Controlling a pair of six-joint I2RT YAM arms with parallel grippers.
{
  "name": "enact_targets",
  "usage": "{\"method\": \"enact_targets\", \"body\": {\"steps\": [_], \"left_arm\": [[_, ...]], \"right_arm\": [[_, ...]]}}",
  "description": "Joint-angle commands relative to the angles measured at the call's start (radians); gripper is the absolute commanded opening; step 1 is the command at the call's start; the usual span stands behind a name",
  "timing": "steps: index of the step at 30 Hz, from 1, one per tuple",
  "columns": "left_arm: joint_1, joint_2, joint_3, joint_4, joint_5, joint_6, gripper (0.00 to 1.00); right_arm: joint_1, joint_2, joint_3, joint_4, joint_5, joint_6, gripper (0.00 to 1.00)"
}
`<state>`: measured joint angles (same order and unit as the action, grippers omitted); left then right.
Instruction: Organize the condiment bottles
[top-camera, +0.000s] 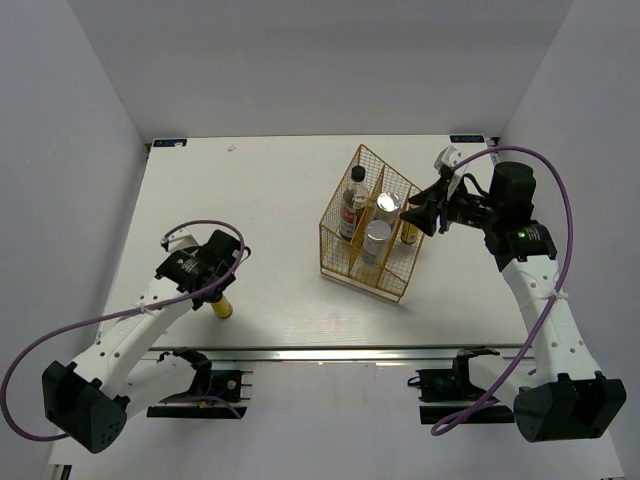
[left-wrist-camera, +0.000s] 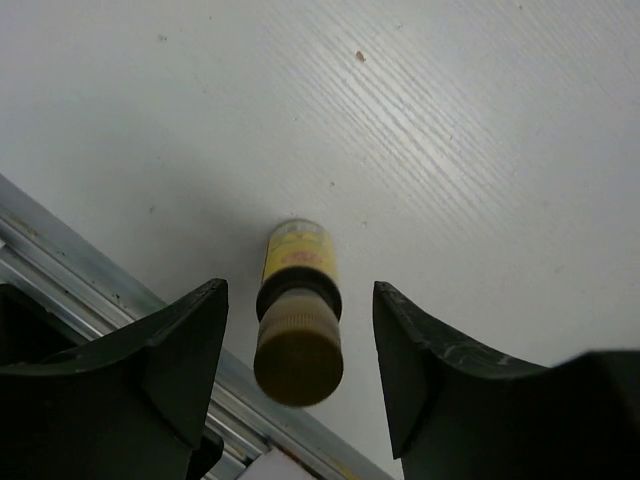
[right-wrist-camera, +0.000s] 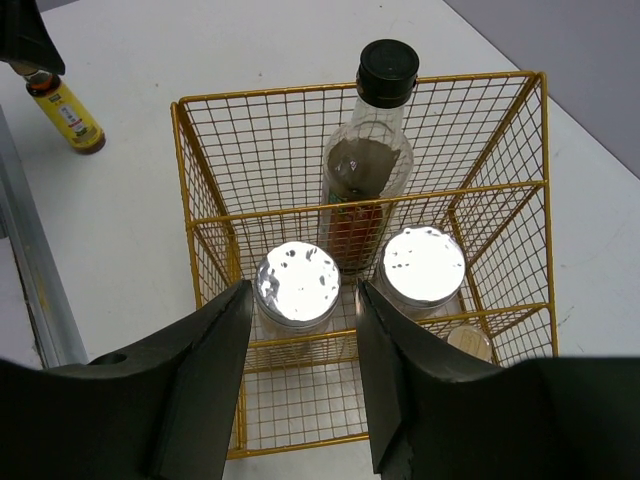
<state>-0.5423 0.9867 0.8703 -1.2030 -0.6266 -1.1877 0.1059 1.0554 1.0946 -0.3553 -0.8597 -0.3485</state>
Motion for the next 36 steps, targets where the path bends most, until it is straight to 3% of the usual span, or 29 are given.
{"method": "enact_targets", "body": {"steps": [1,7,20,24,36], "left_arm": [[0.063,0.026,0.025,0.115,0.019,0.115,0.69],[0.085,0.058,0.052,0.146,0.059,0.161,0.63],[0.085,0.004,0.068,0.082,0.117,0.180,0.63],[0.085,0.000,0.073,0.072,0.140,0.186,0.57],[0.085,0.009,0.068,0.057,0.206,0.221,0.58]], "right_arm": [[-0.003,-0.023,-0.012,0.039,-0.001,0.011,0.51],[-0.003,-0.037,-0.021,0.042,0.021,0.013,0.51],[-0.003,-0.021,-0.025,0.056,0.025,0.017,0.51],[-0.003,-0.012,-0.021,0.056,0.025,0.017,0.51],[-0.003,-0.012,-0.029,0.072,0.028,0.031,0.51]]}}
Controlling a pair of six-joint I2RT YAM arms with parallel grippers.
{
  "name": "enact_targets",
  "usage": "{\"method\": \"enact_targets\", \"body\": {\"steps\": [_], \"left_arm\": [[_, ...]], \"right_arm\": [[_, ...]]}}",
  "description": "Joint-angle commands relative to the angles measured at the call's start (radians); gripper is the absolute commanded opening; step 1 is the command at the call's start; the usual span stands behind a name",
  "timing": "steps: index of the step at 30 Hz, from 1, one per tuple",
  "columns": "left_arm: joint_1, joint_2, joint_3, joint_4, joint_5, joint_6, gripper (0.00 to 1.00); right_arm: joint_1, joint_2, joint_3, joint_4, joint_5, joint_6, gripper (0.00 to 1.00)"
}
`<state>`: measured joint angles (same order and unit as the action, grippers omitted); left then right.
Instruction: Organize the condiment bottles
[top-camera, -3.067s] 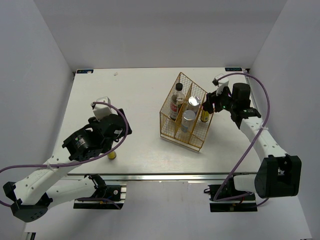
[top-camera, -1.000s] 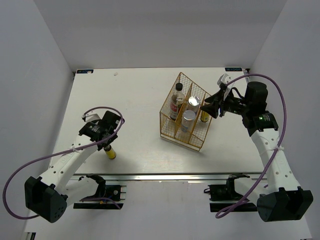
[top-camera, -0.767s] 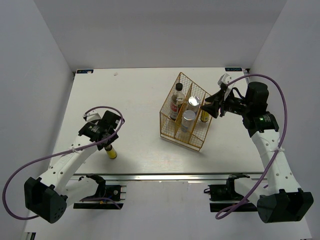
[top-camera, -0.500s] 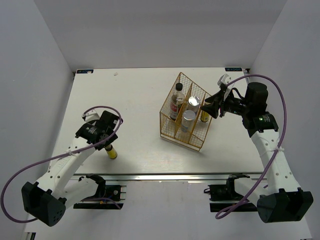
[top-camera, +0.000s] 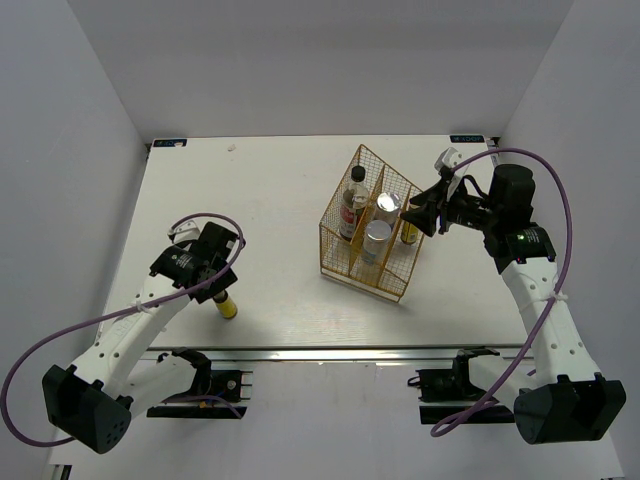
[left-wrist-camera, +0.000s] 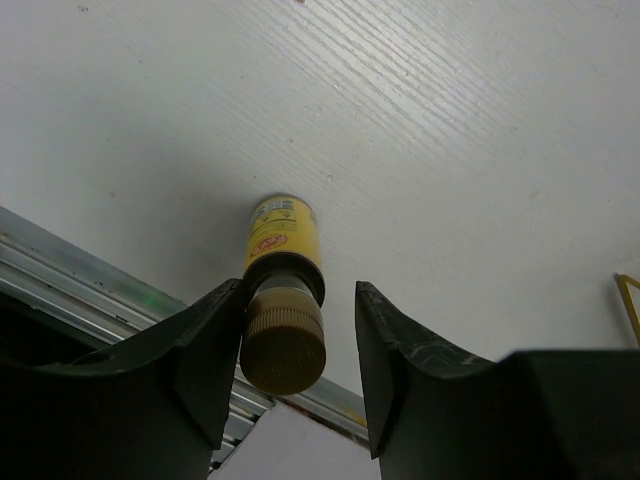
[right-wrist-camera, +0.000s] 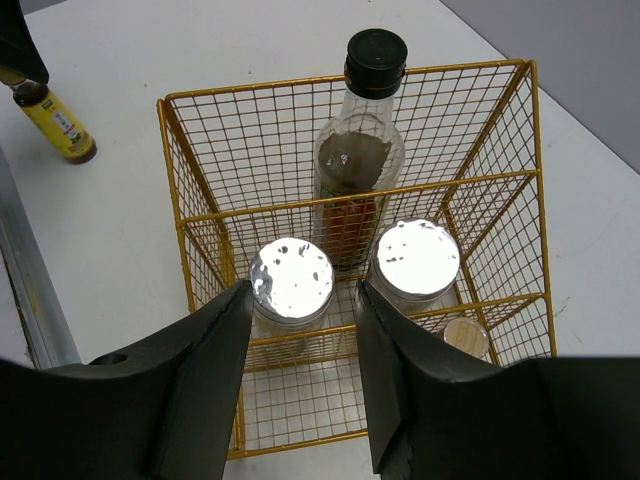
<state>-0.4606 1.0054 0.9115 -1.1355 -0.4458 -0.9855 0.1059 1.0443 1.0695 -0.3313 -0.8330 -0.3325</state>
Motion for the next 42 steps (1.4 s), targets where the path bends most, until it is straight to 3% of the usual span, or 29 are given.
{"method": "enact_targets", "body": {"steps": [1,6,10,17,21,28,34,42], "left_arm": [[0.004,-0.008,0.029,-0.015,0.028,0.022,0.58],[0.004,-0.014,0.027,-0.021,0.041,0.038,0.58],[0.004,-0.016,0.017,0.002,0.056,0.036,0.49],[0.004,-0.007,0.036,0.019,0.058,0.060,0.22],[0.004,-0.005,0.102,0.078,0.137,0.145,0.00],[0.000,0.028,0.187,0.163,0.399,0.384,0.00],[-0.052,0.058,0.231,0.169,0.599,0.496,0.00],[-0.285,0.082,0.291,0.243,0.641,0.518,0.00]], "right_arm": [[-0.003,-0.001,-0.003,0.046,0.003,0.015,0.51],[-0.003,-0.003,-0.003,0.052,0.002,0.012,0.51],[-0.003,-0.001,-0.005,0.052,0.002,0.013,0.51],[-0.003,-0.009,-0.005,0.044,0.005,0.007,0.51],[-0.003,-0.013,-0.003,0.043,0.008,0.007,0.51],[-0.003,-0.021,-0.005,0.063,0.005,0.038,0.50],[-0.003,-0.026,-0.006,0.077,0.008,0.050,0.50],[-0.003,-0.023,0.000,0.095,0.028,0.064,0.50]]}}
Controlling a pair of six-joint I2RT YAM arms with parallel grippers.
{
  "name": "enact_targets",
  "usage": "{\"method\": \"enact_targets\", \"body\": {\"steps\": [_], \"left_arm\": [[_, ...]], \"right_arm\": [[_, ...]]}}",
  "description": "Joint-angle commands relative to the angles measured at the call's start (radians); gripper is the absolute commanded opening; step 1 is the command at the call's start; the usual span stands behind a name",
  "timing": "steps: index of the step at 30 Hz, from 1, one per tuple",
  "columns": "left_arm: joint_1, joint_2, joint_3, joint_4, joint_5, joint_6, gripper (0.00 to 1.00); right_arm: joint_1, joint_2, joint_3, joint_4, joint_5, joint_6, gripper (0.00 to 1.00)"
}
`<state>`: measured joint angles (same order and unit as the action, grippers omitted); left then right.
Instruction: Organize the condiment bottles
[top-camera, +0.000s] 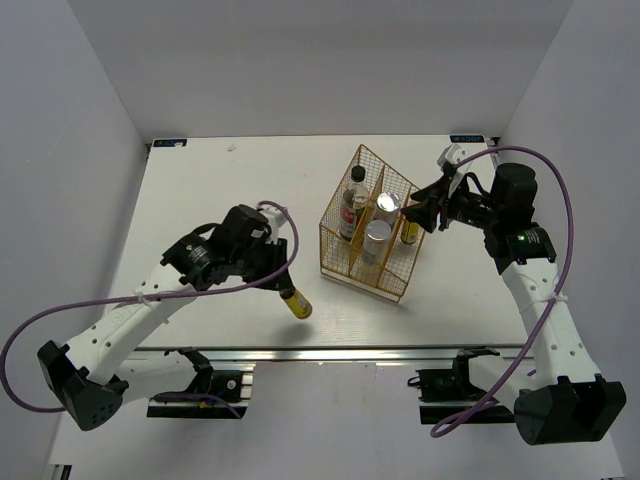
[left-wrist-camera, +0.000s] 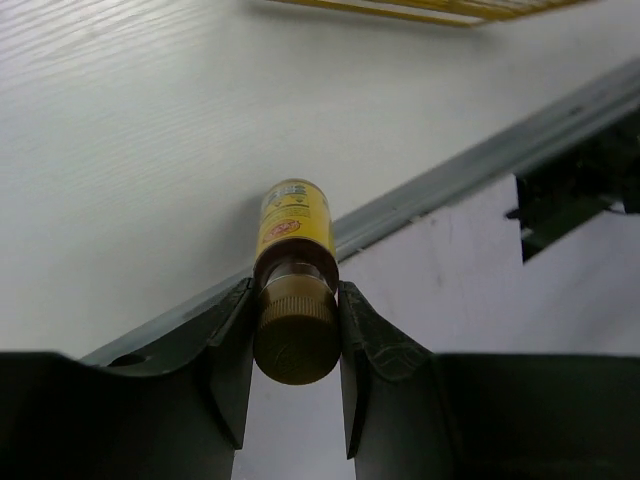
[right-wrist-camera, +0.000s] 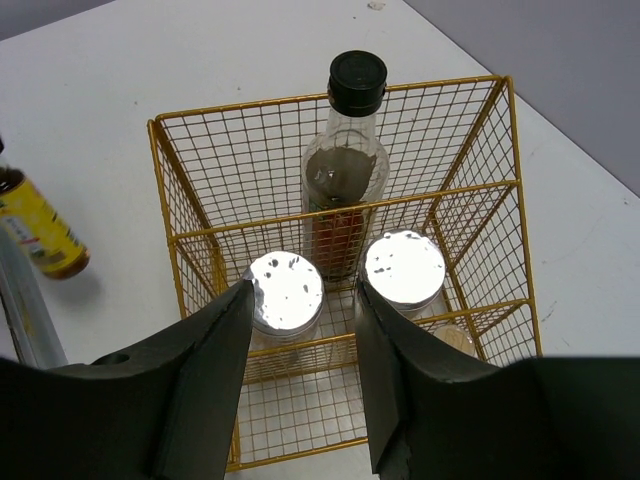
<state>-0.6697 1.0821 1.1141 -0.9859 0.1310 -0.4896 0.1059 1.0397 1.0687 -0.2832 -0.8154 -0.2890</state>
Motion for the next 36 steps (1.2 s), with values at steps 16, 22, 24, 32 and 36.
{"method": "enact_targets", "body": {"steps": [16,22,24,32,36], "left_arm": [[-0.364,0.433,0.727,0.055,-0.024,0.141,0.00],[-0.364,0.645,0.966,0.085,-0.045,0.223,0.00],[-0.364,0.696,1.057,0.093,-0.059,0.235,0.00],[-0.364,0.805,1.092,0.171,-0.163,0.304,0.00],[-0.364,0.834,1.095,0.193,-0.189,0.325,0.00]], "right_arm": [[-0.046,-0.073,0.022,0.111,0.284,0.221,0.00],[-0.089,-0.079,0.028,0.085,0.341,0.274,0.00],[-0.095,-0.086,0.022,0.081,0.343,0.274,0.00],[-0.167,-0.090,0.011,0.064,0.345,0.281,0.00],[-0.181,-0.090,0.000,0.067,0.338,0.312,0.00]]}}
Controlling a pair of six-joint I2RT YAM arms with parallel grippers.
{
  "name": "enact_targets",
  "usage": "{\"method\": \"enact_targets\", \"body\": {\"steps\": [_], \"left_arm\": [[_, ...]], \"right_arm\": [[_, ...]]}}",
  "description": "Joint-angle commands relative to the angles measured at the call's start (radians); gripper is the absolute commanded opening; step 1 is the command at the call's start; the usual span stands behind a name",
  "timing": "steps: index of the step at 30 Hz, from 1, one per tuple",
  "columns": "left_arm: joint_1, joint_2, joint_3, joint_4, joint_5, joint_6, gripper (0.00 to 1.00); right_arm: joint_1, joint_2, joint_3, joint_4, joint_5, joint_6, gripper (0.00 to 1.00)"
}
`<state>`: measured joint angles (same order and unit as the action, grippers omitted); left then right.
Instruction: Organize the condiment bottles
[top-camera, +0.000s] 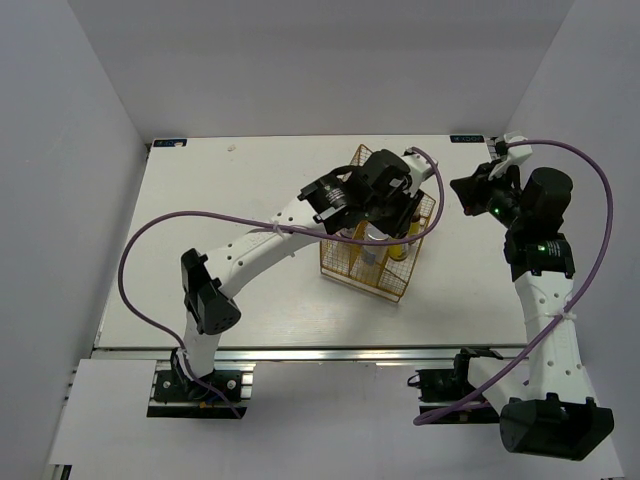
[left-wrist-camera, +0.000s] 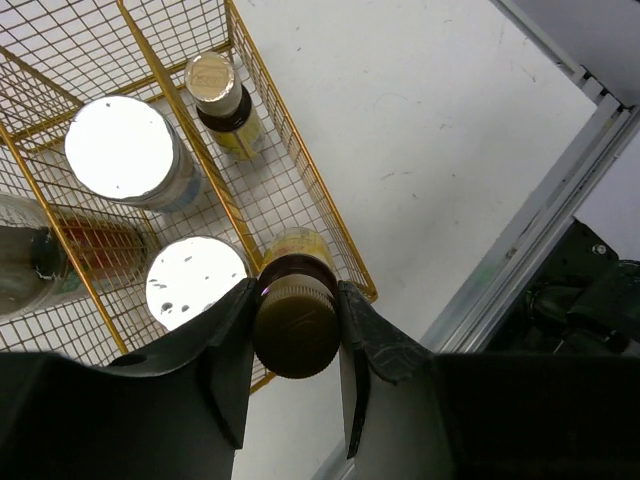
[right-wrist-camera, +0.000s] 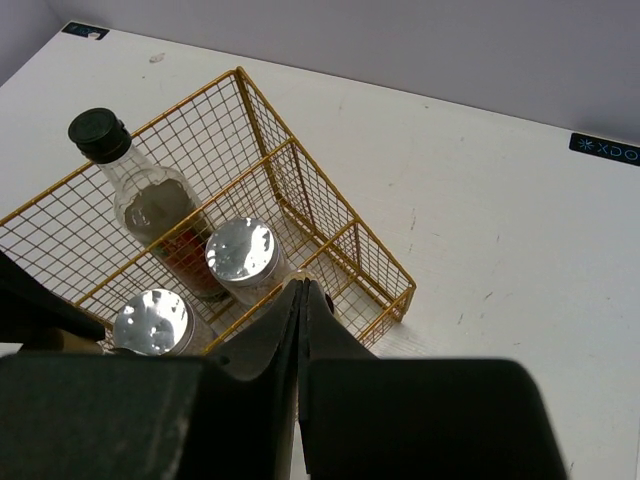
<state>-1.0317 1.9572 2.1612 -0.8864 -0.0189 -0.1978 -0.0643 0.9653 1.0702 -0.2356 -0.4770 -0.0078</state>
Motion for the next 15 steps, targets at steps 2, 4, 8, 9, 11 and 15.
{"method": "enact_targets", "body": {"steps": [2,4,8,9,11,15], "left_arm": [[-0.002,-0.032,0.046,0.101,-0.046,0.047,0.00],[-0.002,-0.018,0.043,0.102,-0.039,0.061,0.00],[-0.002,0.000,0.025,0.112,-0.036,0.075,0.00],[-0.002,0.003,0.020,0.115,-0.036,0.077,0.00],[-0.002,0.011,0.006,0.125,-0.039,0.080,0.00],[-0.002,0.023,-0.008,0.142,-0.033,0.083,0.00]], "right_arm": [[-0.017,-0.013,-0.006,0.021,-0.006,0.034,0.00],[-0.022,-0.010,-0.010,0.021,-0.011,0.035,0.00],[-0.026,-0.002,-0.015,0.024,-0.014,0.040,0.00],[-0.026,-0.002,-0.016,0.024,-0.014,0.042,0.00],[-0.029,0.000,-0.021,0.025,-0.014,0.043,0.00],[-0.034,0.001,-0.024,0.025,-0.014,0.048,0.00]]}}
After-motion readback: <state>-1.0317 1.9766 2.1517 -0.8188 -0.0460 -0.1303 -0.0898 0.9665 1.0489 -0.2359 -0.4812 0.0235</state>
